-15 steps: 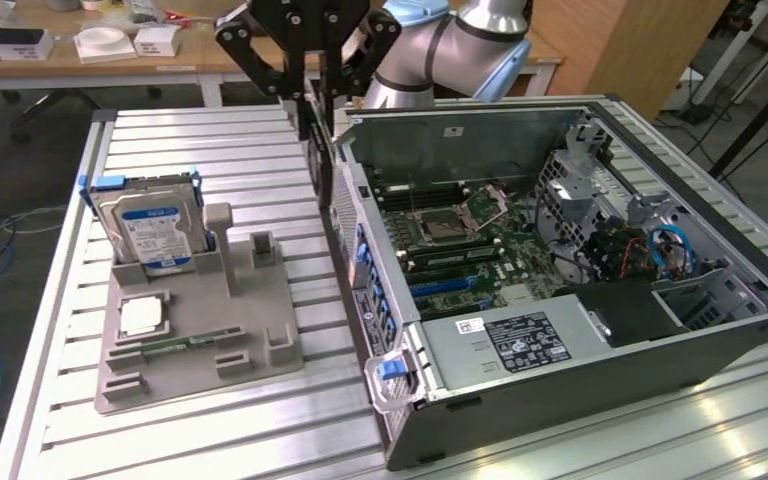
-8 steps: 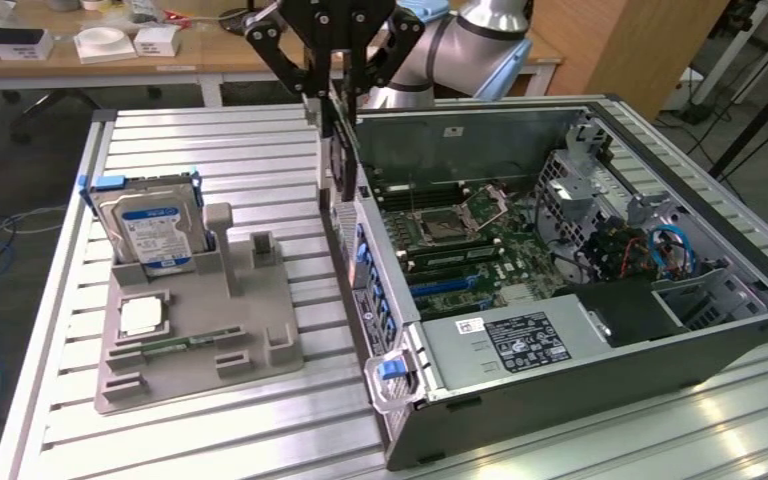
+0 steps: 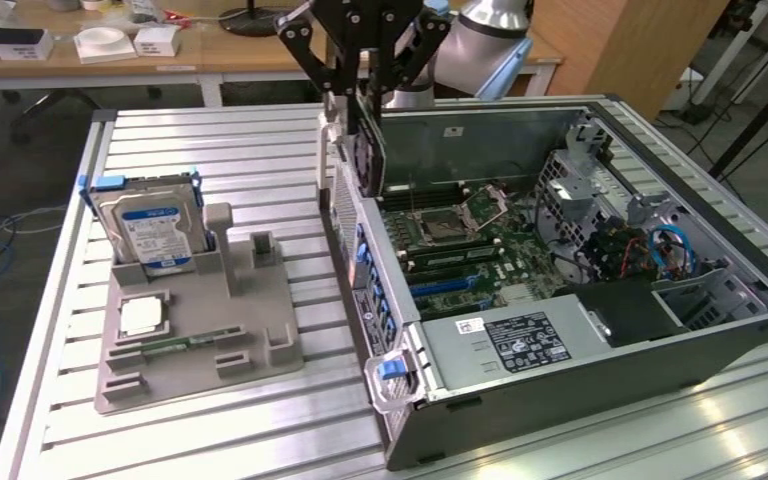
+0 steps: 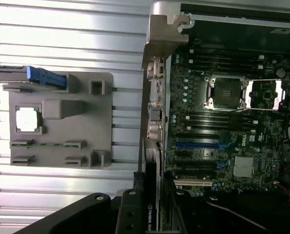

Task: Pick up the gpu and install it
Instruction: 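Pick up the gpu and move the gpu toward the slot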

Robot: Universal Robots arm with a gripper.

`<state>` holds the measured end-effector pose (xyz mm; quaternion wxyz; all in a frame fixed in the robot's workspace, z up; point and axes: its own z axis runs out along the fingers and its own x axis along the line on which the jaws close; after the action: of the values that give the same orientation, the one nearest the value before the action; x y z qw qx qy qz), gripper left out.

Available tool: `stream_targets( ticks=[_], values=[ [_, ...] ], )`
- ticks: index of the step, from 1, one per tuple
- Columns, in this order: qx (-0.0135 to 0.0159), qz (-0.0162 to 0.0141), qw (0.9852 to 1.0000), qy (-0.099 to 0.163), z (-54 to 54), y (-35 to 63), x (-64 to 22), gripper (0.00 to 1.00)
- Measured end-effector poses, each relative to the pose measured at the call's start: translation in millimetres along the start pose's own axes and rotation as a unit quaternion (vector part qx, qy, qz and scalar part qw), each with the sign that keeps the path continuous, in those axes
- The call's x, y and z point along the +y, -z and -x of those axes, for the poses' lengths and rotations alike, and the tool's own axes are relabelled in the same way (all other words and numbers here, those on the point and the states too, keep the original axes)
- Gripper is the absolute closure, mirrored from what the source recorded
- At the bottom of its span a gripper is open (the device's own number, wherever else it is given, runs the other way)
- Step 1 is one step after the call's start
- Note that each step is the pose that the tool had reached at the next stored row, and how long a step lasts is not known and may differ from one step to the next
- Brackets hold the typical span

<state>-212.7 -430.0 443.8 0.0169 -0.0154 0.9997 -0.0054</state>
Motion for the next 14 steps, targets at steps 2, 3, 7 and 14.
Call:
stream_targets(
  ticks=[2, 3, 7, 14],
  values=[
    [0.0, 0.0, 1.0, 0.001, 8.2, -0.2, 1.7, 0.74],
    [0.0, 0.0, 1.0, 0.001, 13.1, -0.4, 2.6, 0.74],
    [0.0, 0.0, 1.0, 0.003, 19.2, -0.6, 3.5, 0.74],
    [-0.0001, 0.0002, 1.0, 0.007, 24.9, -0.9, 4.4, 0.74]
  ],
)
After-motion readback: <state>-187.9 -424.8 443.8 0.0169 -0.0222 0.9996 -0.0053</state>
